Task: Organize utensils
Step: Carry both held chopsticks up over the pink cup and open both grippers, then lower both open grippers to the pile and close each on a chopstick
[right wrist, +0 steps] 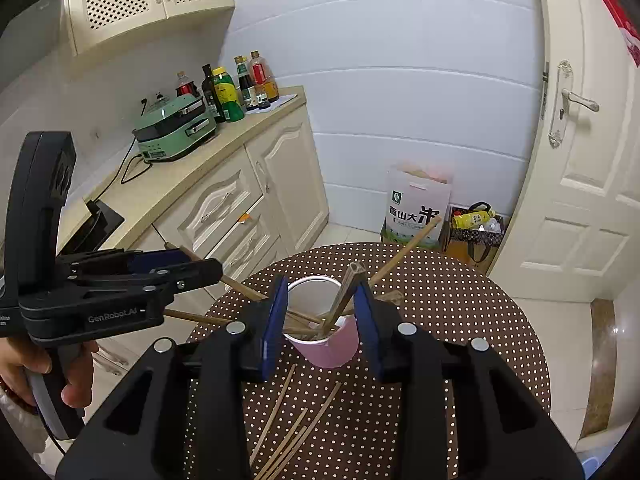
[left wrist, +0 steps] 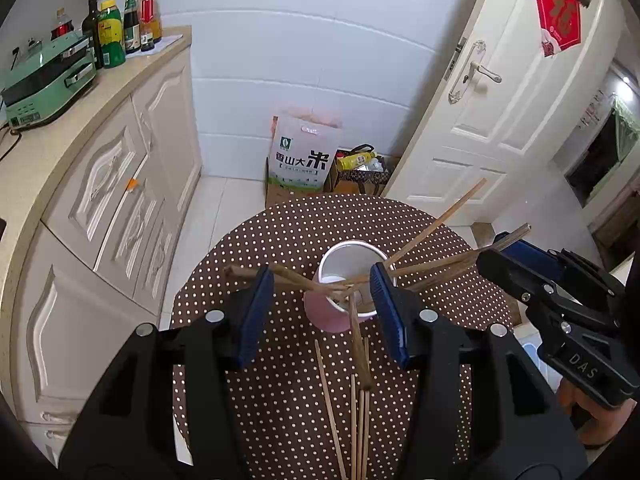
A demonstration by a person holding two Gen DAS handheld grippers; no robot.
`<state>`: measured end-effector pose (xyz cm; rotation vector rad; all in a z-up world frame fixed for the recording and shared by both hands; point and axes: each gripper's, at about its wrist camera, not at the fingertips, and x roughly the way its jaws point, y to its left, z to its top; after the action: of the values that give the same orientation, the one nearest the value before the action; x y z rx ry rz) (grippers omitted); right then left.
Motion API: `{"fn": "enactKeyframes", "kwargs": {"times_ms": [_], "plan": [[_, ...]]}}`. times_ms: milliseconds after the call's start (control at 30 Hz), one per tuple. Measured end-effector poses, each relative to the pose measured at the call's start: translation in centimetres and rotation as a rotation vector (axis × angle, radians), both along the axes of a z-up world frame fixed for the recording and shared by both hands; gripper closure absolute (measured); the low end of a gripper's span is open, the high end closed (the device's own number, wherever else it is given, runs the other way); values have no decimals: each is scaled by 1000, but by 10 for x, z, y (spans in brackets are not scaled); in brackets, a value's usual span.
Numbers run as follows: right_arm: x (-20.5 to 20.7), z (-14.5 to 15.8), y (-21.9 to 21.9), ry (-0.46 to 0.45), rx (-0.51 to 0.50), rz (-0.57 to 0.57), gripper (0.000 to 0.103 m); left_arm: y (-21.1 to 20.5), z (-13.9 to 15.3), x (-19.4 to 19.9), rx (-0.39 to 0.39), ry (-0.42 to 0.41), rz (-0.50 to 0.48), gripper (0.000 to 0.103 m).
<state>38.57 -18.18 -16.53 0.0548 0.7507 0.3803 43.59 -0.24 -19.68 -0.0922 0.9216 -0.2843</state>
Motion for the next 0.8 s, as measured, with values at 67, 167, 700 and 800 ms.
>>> {"fn": "enactKeyframes", "kwargs": {"times_ms": [67,167,700,800], "plan": [[-3,1,-4,-4,6,-12,64,2,1,-4,-1,-6,4,53],[-8,4,-9,-16,10,-25,63,7,4,-9,-13,-22,21,51],[-34,-15,-31,31,11,-69,63,59,-21,-38,-71,-22,215,43],[-36,-31,-31,78,15,-69,63,63,-40,-40,-82,35,239,43]]}}
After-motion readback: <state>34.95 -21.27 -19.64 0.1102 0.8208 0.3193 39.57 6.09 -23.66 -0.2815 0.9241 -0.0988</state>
